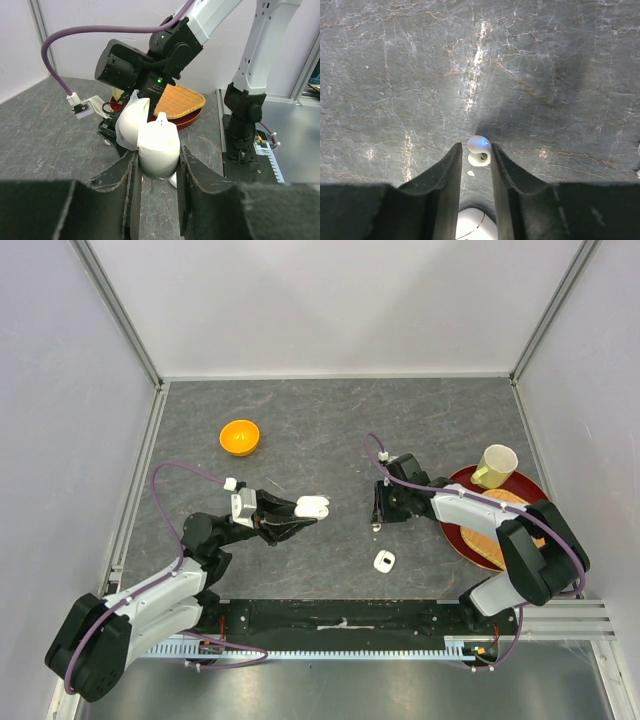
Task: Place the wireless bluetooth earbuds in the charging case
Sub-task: Pick up the earbud from the center of the board.
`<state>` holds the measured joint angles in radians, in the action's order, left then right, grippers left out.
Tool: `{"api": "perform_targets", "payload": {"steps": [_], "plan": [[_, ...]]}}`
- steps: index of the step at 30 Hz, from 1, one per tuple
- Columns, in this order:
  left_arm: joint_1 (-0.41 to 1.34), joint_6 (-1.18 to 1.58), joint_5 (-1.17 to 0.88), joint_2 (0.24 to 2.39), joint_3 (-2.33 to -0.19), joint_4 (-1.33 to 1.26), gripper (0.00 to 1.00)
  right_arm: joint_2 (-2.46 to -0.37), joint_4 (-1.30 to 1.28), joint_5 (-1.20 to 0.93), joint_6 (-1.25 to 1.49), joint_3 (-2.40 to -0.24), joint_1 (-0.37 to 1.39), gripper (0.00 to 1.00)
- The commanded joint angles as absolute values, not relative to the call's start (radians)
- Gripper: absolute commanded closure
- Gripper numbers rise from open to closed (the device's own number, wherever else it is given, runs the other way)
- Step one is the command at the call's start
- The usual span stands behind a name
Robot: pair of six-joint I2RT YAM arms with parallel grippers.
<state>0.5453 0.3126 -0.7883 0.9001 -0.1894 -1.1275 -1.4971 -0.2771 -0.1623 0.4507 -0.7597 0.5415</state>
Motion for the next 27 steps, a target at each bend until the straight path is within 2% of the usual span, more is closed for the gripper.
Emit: {"api": "perform_targets", "payload": {"steps": [1, 17, 23, 27], "plan": [[0.545, 0.278, -0.773, 0.885, -0.189, -1.137, 0.98, -1.476, -0.255, -0.140, 0.474, -0.744, 0.548, 0.60], [0.545, 0.265, -0.769, 0.877, -0.189, -1.120, 0.98, -1.309, -0.255, -0.103, 0.518, -0.689, 0.537, 0.57], [0.545, 0.262, -0.770, 0.881, -0.192, -1.115, 0.98, -1.337, -0.256, -0.144, 0.512, -0.672, 0.494, 0.67], [0.545, 0.258, -0.770, 0.882, -0.195, -1.112, 0.98, -1.365, -0.250, -0.167, 0.506, -0.655, 0.492, 0.68]]}}
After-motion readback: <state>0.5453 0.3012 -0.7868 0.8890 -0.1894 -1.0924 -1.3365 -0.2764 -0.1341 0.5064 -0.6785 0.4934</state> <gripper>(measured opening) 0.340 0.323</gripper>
